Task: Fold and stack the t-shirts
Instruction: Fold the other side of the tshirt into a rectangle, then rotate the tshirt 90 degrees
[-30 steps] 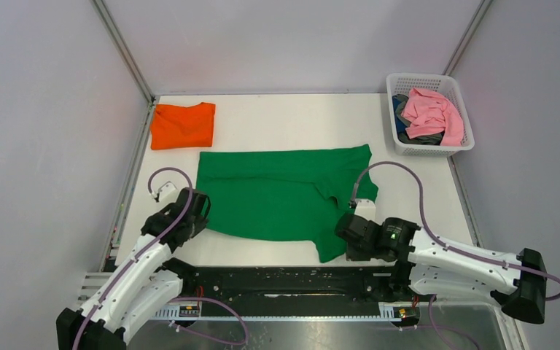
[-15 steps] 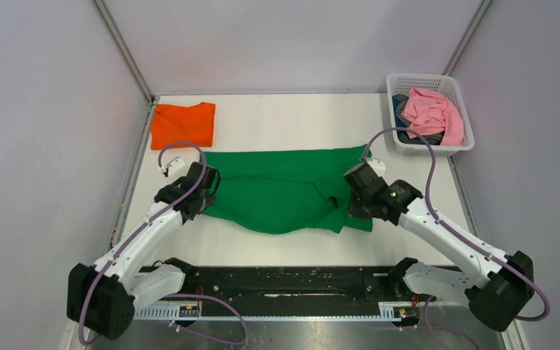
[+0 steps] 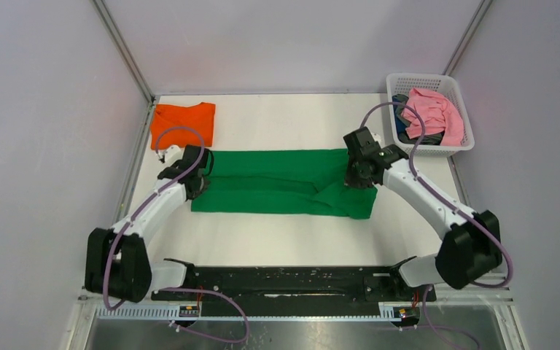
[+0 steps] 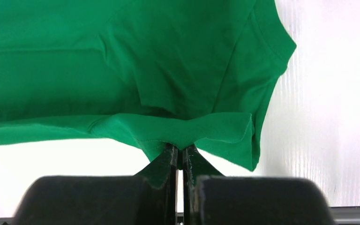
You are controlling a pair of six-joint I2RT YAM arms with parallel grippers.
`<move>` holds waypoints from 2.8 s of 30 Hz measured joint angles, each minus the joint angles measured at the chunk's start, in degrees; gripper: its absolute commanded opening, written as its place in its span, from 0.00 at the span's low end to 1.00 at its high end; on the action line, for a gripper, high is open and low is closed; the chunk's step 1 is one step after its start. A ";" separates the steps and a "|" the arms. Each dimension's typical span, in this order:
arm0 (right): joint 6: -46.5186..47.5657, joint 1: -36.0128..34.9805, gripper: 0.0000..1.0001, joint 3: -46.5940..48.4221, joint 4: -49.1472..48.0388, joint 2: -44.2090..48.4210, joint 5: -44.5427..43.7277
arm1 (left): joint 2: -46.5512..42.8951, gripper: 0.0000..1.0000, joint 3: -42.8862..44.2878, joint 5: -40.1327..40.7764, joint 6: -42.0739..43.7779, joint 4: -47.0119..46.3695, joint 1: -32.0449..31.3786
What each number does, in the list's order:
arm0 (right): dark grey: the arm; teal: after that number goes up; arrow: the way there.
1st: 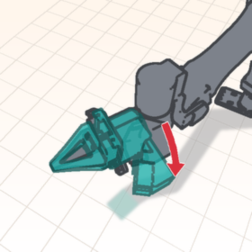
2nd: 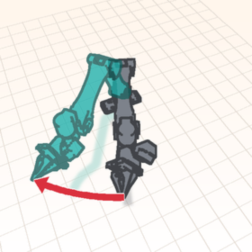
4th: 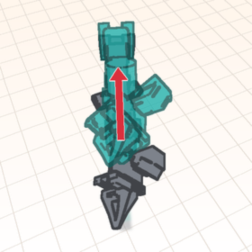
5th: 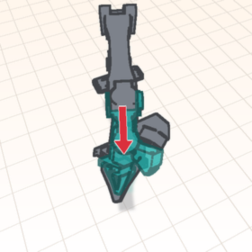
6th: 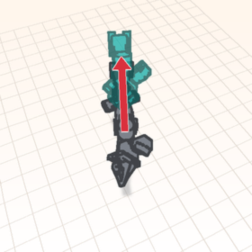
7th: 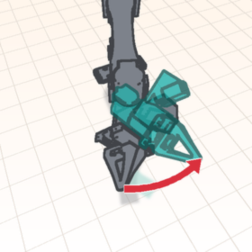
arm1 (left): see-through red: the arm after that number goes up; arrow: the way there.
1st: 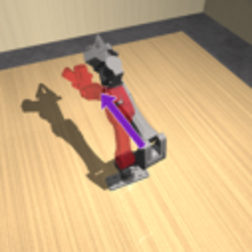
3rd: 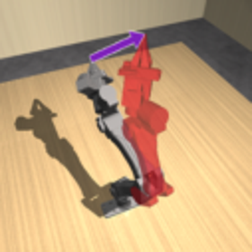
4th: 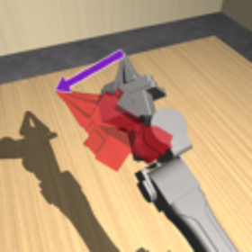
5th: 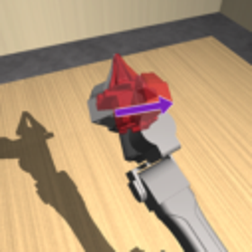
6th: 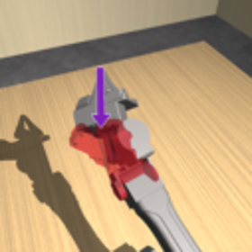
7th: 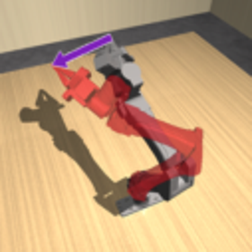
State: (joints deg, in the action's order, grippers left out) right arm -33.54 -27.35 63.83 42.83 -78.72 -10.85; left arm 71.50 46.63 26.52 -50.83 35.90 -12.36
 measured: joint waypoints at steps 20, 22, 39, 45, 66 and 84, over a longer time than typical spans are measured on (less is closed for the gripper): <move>9.68 6.80 0.99 35.43 0.98 -37.09 6.51 | 16.94 0.99 9.25 -5.46 3.58 -5.92 6.73; 9.84 6.80 0.99 31.19 -1.44 -33.81 7.78 | 14.86 0.99 9.25 -6.32 3.72 -5.84 6.91; 1.84 6.14 1.00 -10.84 -18.73 -8.92 20.17 | 14.69 0.99 10.56 -32.37 7.34 -18.23 6.67; -2.21 9.11 0.99 -9.44 -22.51 -15.69 21.07 | 29.38 0.99 17.49 -37.81 7.23 -22.58 5.77; 1.97 12.76 0.99 54.51 -4.74 -56.30 25.88 | -8.52 0.99 -18.58 -33.57 -16.98 -28.11 -35.10; 4.85 -12.13 1.00 3.56 -9.46 -23.15 16.39 | -23.17 0.99 -11.76 -7.69 -13.49 -0.04 -36.92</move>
State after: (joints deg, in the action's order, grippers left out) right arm -28.69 -39.48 67.40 33.36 -101.86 5.54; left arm 48.34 34.87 18.83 -64.31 35.86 -49.28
